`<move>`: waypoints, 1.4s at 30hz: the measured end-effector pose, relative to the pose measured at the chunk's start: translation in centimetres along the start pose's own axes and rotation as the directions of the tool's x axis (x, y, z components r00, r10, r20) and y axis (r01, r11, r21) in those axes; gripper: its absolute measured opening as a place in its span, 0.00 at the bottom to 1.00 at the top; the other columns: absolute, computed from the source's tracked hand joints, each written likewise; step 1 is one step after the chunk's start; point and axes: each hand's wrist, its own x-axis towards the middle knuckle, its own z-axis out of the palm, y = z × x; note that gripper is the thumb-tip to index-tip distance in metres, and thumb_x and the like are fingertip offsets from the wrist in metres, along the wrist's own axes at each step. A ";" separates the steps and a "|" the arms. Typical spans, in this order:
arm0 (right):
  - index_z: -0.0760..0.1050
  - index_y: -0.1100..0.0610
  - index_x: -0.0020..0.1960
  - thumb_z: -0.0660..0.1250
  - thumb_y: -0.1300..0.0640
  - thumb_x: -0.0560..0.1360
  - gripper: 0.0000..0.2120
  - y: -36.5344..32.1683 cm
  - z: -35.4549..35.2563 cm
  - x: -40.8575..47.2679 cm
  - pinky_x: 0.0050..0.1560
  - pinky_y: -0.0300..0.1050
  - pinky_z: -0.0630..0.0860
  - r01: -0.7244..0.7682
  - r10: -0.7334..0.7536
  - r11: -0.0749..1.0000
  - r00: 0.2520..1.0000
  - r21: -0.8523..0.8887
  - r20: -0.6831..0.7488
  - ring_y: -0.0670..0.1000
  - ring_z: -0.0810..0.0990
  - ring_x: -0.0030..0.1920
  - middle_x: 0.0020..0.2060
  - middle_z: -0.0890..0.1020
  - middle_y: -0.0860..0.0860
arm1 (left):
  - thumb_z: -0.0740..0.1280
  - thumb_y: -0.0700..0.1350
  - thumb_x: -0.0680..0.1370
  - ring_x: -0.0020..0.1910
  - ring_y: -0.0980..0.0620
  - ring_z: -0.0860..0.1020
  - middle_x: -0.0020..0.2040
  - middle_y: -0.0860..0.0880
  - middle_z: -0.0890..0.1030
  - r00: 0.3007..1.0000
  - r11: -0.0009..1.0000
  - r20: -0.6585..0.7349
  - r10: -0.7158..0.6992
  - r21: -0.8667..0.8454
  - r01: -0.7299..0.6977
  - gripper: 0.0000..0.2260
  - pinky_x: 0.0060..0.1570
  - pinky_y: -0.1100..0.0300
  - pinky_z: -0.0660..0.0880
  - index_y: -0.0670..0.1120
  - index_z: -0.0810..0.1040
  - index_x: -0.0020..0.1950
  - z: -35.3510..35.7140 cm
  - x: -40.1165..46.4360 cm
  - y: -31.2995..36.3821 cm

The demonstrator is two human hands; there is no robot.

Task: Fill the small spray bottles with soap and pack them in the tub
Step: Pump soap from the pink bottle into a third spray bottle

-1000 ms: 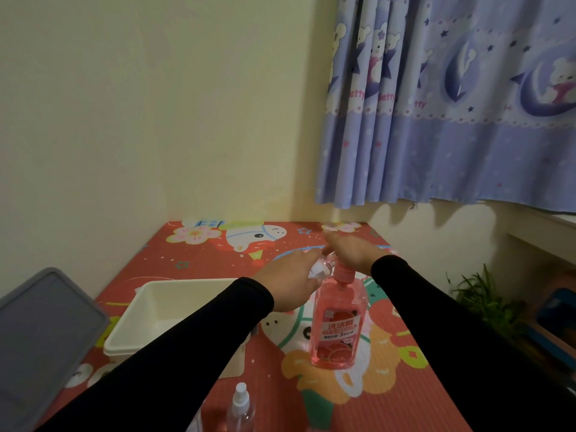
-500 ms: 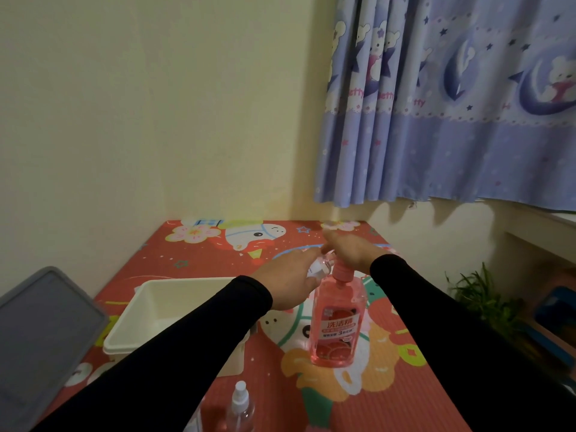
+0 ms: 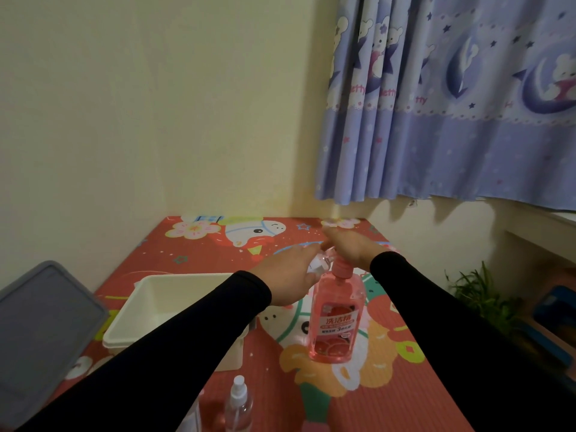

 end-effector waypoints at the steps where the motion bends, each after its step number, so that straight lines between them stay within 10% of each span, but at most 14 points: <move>1: 0.68 0.62 0.69 0.46 0.52 0.84 0.22 -0.2 0.1 -0.4 0.63 0.47 0.66 -0.010 0.010 1.000 1.000 -0.002 0.004 0.58 0.74 0.63 0.65 0.75 0.60 | 0.56 0.54 0.83 0.70 0.46 0.67 0.73 0.44 0.66 1.000 1.000 0.007 -0.008 0.000 0.008 0.23 0.62 0.54 0.66 0.53 0.56 0.77 0.1 0.0 0.0; 12: 0.75 0.60 0.62 0.48 0.48 0.83 0.23 -0.5 -1.1 0.3 0.50 0.43 0.69 0.016 -0.011 0.997 0.998 0.077 -0.060 0.52 0.74 0.50 0.48 0.79 0.52 | 0.58 0.51 0.82 0.67 0.45 0.71 0.73 0.46 0.67 0.999 0.999 -0.027 0.036 0.000 -0.036 0.25 0.62 0.51 0.70 0.56 0.54 0.77 -1.1 0.0 0.3; 21: 0.74 0.61 0.64 0.46 0.45 0.83 0.26 0.0 0.0 0.0 0.62 0.49 0.67 -0.010 0.010 1.000 1.000 0.021 -0.019 0.56 0.75 0.60 0.61 0.78 0.56 | 0.56 0.51 0.83 0.71 0.47 0.66 0.76 0.45 0.63 1.000 1.000 0.029 -0.007 0.022 0.006 0.25 0.66 0.54 0.64 0.50 0.54 0.78 -0.3 -0.2 0.2; 27: 0.78 0.59 0.57 0.50 0.44 0.81 0.25 -0.3 -1.2 0.3 0.46 0.44 0.71 0.003 0.006 0.994 0.997 0.109 -0.079 0.51 0.76 0.43 0.47 0.79 0.52 | 0.58 0.52 0.82 0.68 0.46 0.70 0.74 0.47 0.67 0.999 0.999 -0.019 0.031 -0.009 -0.032 0.25 0.63 0.50 0.69 0.57 0.53 0.78 -1.0 0.0 0.1; 32: 0.76 0.60 0.62 0.46 0.44 0.83 0.27 0.2 0.2 0.5 0.65 0.49 0.68 0.004 0.000 0.997 0.999 0.074 -0.049 0.56 0.76 0.59 0.59 0.80 0.54 | 0.58 0.50 0.83 0.70 0.47 0.67 0.74 0.46 0.66 1.000 1.000 -0.012 0.028 0.001 -0.028 0.25 0.62 0.57 0.65 0.53 0.54 0.78 -0.1 -0.3 -0.1; 42: 0.79 0.60 0.56 0.50 0.41 0.81 0.28 -0.3 -0.9 0.7 0.47 0.45 0.71 -0.028 0.045 0.982 0.995 0.189 -0.086 0.54 0.76 0.48 0.49 0.79 0.55 | 0.58 0.52 0.82 0.69 0.46 0.69 0.73 0.46 0.67 0.999 0.999 -0.025 0.030 0.019 -0.030 0.25 0.63 0.53 0.68 0.53 0.55 0.78 -1.1 -0.1 0.3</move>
